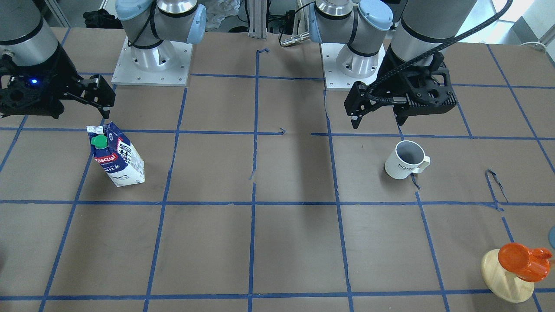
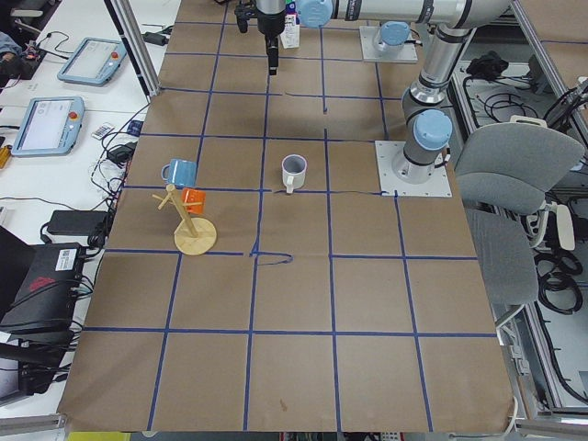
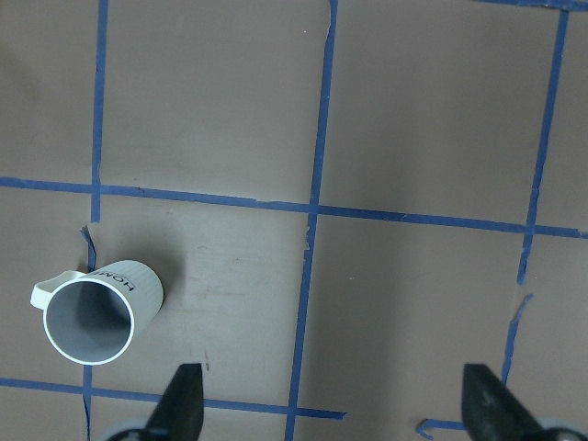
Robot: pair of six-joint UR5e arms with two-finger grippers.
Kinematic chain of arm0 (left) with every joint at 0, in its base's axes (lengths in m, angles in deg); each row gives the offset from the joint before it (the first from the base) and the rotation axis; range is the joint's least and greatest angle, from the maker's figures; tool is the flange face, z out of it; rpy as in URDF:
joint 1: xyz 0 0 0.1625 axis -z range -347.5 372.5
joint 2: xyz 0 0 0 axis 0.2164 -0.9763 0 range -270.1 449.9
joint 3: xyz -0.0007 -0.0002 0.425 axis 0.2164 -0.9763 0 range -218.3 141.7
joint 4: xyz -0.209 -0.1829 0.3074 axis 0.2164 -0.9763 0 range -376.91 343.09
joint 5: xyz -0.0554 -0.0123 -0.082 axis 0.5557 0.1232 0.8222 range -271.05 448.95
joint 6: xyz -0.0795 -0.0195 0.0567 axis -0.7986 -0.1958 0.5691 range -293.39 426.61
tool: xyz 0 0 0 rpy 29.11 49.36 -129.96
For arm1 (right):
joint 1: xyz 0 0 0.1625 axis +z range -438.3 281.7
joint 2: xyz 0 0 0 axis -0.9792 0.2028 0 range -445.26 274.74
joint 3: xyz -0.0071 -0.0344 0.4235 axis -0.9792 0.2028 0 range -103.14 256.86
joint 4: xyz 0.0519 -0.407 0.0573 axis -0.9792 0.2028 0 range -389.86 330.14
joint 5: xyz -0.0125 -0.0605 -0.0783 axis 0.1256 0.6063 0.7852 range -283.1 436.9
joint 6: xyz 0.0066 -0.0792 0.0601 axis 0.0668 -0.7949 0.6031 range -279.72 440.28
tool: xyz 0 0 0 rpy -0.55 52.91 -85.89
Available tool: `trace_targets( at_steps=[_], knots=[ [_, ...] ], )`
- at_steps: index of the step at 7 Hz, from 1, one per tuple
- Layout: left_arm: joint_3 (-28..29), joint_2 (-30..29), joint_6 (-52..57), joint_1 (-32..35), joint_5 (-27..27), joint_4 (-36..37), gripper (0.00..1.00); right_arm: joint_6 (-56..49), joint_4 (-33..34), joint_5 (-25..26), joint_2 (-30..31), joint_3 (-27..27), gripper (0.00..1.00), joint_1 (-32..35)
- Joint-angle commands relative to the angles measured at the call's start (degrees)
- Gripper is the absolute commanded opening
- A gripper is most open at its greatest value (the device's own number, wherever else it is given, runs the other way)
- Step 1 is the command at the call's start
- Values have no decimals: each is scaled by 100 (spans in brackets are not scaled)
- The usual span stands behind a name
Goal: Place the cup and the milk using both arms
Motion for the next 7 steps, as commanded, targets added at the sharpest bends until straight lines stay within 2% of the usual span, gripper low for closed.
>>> trace_targets(
  at_steps=[1, 2, 4, 5, 7],
  knots=[
    [-478, 4, -101, -573, 24, 52, 100, 3, 69, -10, -87, -516, 100, -21],
    [-891, 30, -93, -898, 15, 113, 100, 3, 565, 25, -79, -850, 100, -21],
    [-1429, -240, -39, -1915, -28, 454, 100, -23, 702, 26, -61, -1047, 100, -21],
    [-1718, -425, -5, -2225, -307, 796, 100, -15, 702, 26, -79, -1056, 100, -21],
    [-2219, -654, 13, -2412, -503, 1185, 98, 29, 772, 17, -96, -1126, 100, -21]
  ],
)
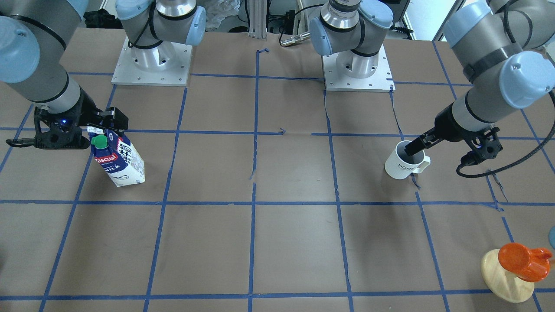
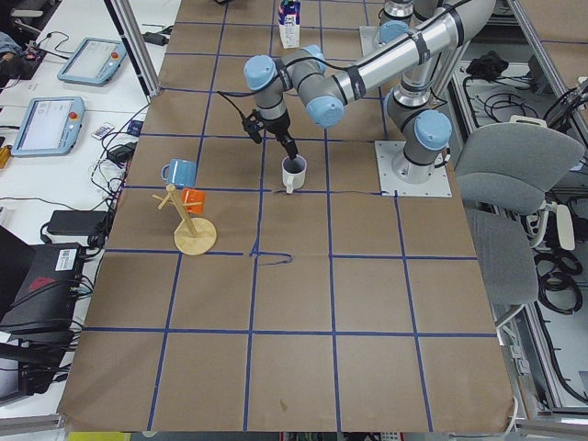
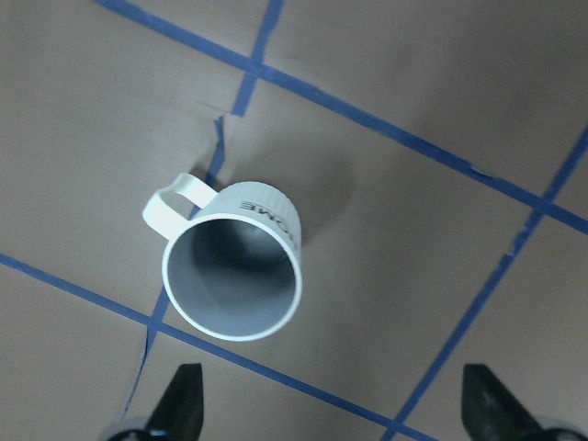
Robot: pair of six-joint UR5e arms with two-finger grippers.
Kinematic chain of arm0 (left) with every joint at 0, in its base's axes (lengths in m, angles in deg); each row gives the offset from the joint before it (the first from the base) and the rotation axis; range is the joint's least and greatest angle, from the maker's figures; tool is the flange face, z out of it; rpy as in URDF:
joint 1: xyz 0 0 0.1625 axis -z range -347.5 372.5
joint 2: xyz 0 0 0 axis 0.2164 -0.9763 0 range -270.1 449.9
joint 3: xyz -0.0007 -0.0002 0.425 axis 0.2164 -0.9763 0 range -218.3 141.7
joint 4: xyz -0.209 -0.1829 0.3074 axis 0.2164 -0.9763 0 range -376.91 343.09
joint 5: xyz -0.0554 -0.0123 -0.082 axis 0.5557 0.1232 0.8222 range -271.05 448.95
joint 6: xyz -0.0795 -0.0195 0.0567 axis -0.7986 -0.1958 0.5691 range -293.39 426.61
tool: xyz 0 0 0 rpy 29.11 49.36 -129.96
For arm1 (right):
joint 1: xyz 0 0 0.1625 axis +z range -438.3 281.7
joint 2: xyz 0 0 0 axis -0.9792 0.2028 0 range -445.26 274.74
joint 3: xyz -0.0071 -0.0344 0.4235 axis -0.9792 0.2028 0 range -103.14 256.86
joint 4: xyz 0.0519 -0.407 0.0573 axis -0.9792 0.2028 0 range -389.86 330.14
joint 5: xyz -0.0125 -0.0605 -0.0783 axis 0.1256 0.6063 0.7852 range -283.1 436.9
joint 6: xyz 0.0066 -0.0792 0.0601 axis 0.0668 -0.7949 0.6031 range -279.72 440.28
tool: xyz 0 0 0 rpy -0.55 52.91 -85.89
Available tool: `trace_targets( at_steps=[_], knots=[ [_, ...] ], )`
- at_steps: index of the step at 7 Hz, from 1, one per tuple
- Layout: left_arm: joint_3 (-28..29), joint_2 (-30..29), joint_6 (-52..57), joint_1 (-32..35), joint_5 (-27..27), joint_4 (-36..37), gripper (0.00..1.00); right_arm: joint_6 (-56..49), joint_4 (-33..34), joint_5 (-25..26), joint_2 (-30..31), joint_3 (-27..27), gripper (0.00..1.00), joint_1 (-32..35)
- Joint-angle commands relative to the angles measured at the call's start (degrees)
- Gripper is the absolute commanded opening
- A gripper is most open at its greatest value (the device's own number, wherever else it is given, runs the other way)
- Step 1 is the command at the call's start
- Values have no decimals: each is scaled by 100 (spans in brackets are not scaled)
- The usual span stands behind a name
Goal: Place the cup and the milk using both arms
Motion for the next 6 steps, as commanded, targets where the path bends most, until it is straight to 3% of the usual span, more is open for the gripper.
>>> trace_targets(
  at_steps=[1, 2, 3, 4, 5, 6],
  knots=[
    [-375, -235, 87, -294, -106, 408, 98, -29, 205, 2, -20, -132, 100, 0],
    [-428, -350, 27, -365, -106, 402, 93, -38, 380, 54, -37, -202, 100, 0],
    [-480, -342, 9, -366, -114, 367, 80, -29, 399, 272, -46, -273, 100, 0],
    [-490, -368, 17, -366, -106, 332, 42, -29, 487, 266, -46, -308, 98, 0],
    [-507, -360, 0, -366, -80, 322, 13, -29, 531, 231, -46, -343, 91, 0],
    [-516, -359, 26, -366, -53, 331, 0, -38, 549, 187, -46, -344, 87, 0]
  ],
)
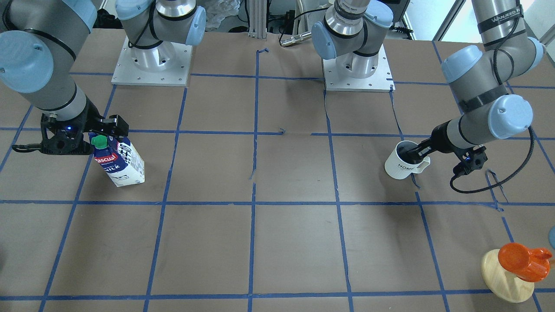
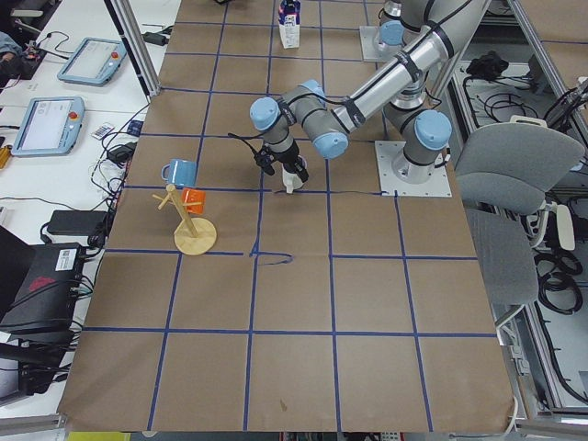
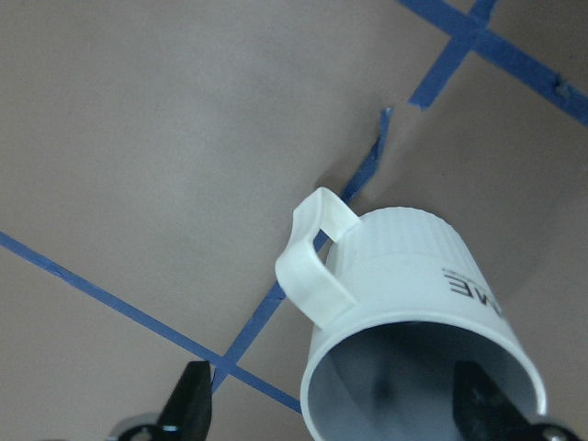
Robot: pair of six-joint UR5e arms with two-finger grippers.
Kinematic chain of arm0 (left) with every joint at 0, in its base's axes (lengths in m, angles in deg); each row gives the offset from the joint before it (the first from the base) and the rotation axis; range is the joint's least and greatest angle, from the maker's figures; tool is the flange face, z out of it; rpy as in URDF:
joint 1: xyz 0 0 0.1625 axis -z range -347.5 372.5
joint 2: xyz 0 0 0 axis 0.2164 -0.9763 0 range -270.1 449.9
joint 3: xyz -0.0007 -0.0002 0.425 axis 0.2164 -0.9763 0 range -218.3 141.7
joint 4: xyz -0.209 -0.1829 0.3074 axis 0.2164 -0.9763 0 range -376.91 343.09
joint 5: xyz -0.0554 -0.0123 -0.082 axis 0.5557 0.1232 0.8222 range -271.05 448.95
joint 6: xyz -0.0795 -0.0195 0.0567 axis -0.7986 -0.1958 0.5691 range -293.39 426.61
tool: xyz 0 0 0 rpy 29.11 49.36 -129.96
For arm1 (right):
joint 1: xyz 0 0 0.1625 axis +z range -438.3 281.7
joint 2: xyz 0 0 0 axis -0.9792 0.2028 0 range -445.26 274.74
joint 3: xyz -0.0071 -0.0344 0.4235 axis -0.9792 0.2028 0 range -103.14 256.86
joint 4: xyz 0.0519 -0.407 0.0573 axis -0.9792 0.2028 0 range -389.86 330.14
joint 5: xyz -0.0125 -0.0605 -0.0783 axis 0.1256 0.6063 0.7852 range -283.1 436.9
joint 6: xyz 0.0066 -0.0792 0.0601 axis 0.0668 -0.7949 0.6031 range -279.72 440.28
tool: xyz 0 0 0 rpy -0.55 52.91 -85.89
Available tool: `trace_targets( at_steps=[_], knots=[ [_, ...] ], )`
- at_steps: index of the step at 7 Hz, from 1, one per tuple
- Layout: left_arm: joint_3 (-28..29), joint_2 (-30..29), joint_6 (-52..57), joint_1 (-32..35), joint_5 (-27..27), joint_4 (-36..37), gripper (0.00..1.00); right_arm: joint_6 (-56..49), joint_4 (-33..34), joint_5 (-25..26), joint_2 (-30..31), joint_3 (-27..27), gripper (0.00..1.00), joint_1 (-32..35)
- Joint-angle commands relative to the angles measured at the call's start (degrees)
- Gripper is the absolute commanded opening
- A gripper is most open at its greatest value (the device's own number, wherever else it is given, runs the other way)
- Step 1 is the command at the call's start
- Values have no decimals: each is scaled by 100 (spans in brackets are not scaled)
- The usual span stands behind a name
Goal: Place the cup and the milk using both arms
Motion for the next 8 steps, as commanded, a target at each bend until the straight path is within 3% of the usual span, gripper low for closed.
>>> trace_targets(
  at_steps=[1, 3, 5, 6, 8],
  knots=[
    [2, -11, 57, -2, 37, 86, 0, 2, 39, -38, 8, -18, 86, 0],
    [116, 6, 14, 6, 46, 113, 0, -7, 109, -38, -1, -18, 86, 0],
    [816, -107, -536, 85, 439, 9, 0, 2, 109, -47, -1, -18, 86, 0],
    [932, -169, -757, 207, 581, -1, 0, -7, 118, -47, -9, -18, 78, 0],
    [1117, -266, -1651, 812, 800, 60, 0, -7, 118, -47, -36, -9, 78, 0]
  ],
)
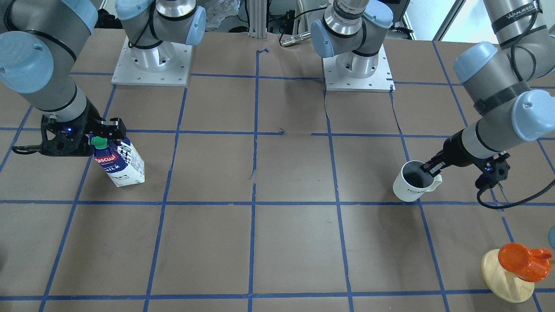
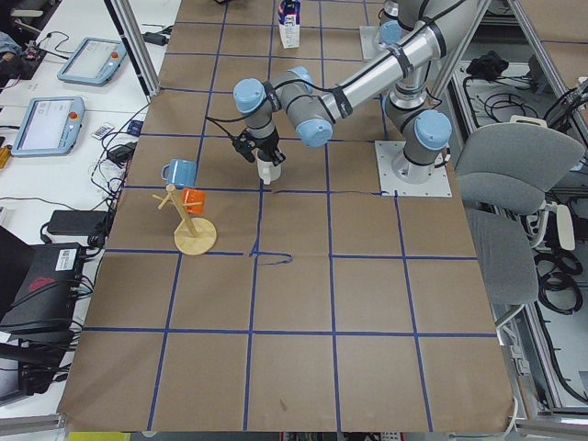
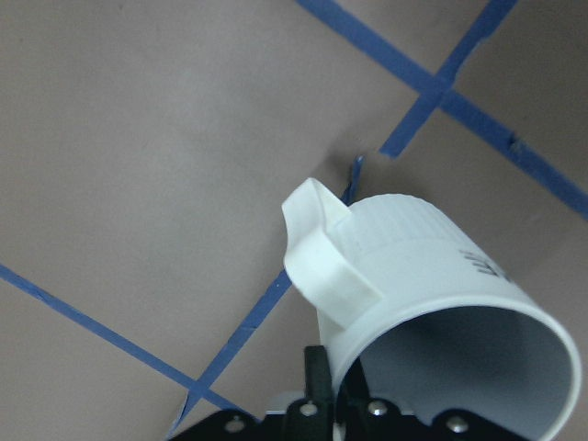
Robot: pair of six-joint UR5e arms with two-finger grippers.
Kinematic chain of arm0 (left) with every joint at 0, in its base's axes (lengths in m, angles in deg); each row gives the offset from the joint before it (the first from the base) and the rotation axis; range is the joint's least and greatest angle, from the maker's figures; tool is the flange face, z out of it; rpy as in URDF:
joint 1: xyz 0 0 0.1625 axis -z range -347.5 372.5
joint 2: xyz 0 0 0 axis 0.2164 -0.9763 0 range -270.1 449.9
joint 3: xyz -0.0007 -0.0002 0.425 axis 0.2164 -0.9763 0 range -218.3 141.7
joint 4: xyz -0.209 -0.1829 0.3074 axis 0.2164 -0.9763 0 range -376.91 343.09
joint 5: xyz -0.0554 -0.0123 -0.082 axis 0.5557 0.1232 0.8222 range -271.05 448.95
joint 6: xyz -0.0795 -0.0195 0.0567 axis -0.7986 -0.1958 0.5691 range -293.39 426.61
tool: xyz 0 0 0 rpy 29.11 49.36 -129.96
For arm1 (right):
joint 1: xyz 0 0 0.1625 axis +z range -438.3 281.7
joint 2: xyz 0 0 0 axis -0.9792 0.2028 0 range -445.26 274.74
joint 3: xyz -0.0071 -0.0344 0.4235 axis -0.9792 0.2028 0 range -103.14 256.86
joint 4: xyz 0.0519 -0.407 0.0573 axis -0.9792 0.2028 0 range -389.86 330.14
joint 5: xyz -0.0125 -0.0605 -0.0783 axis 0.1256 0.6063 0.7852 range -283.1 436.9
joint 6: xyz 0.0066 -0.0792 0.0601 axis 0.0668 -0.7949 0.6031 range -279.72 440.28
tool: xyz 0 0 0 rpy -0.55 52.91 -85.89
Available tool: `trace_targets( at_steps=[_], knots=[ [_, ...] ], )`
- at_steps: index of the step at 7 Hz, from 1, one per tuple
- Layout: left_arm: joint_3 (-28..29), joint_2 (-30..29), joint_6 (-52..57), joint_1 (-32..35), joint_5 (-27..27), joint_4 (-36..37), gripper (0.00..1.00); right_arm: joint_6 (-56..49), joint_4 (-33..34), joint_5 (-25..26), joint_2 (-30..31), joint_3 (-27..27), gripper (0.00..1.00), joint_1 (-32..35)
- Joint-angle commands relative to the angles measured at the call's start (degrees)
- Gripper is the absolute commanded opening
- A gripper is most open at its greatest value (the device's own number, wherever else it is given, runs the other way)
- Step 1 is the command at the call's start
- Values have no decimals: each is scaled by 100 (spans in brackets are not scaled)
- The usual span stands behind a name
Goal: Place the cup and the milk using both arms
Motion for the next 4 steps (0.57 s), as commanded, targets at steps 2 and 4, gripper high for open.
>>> trace_targets(
  at_steps=[2, 4],
  knots=[
    [466, -176, -1904, 1197, 601, 90, 0, 13, -7, -9, -22, 18, 66, 0],
    [590, -220, -3162, 1876, 1126, 378, 0, 30, -8, -26, -22, 53, 40, 0]
  ],
)
